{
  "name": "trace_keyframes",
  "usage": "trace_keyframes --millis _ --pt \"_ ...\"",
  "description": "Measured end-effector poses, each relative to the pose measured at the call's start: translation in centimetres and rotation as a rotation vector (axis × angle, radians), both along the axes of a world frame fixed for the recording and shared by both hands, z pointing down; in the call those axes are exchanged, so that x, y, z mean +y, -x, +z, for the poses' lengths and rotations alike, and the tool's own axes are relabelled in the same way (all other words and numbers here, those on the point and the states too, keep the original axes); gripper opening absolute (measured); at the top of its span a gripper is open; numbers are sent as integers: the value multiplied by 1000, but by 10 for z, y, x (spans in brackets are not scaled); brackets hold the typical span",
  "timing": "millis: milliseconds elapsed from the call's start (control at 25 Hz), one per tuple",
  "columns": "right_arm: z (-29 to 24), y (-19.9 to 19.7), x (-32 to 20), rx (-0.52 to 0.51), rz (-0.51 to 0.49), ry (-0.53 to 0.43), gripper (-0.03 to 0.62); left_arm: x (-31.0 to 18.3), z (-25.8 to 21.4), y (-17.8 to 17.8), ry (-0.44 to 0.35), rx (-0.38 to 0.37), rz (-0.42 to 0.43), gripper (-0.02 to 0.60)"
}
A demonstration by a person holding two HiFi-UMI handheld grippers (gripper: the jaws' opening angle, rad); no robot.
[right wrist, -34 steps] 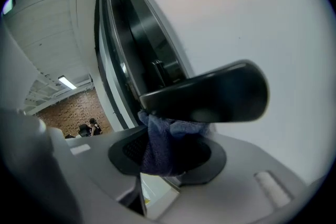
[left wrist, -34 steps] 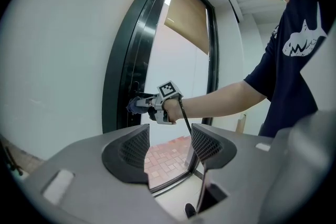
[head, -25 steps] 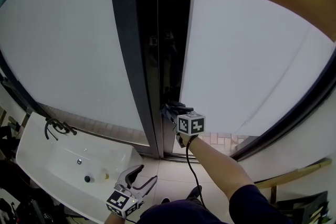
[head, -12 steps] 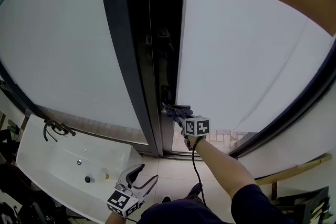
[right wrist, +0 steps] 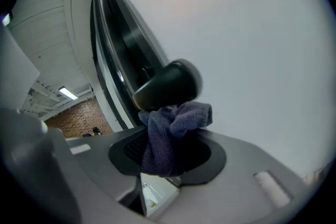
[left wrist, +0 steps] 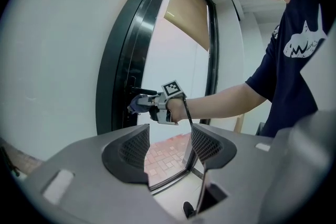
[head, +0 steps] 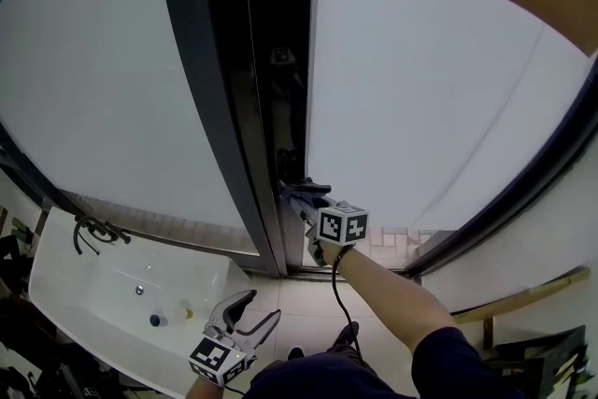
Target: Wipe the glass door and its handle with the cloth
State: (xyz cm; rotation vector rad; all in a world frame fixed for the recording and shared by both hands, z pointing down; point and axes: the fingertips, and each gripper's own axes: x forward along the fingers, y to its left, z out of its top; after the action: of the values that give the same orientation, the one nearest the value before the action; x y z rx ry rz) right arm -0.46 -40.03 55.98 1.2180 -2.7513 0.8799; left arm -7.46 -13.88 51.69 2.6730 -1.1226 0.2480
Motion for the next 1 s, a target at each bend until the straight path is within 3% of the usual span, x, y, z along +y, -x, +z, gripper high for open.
trace_keyframes --millis 120,400,720,1000 --pt "-10 19 -9 15 -7 -19 147 -1 -3 -6 -19 9 11 247" --pt "-7 26 -18 199 -7 -77 147 -1 5 2 1 3 -16 247" --pt "0 17 -16 187 17 -53 147 4 5 4 -24 9 -16 247" --pt "15 -4 -16 199 57 -10 146 10 2 6 9 -4 -35 247"
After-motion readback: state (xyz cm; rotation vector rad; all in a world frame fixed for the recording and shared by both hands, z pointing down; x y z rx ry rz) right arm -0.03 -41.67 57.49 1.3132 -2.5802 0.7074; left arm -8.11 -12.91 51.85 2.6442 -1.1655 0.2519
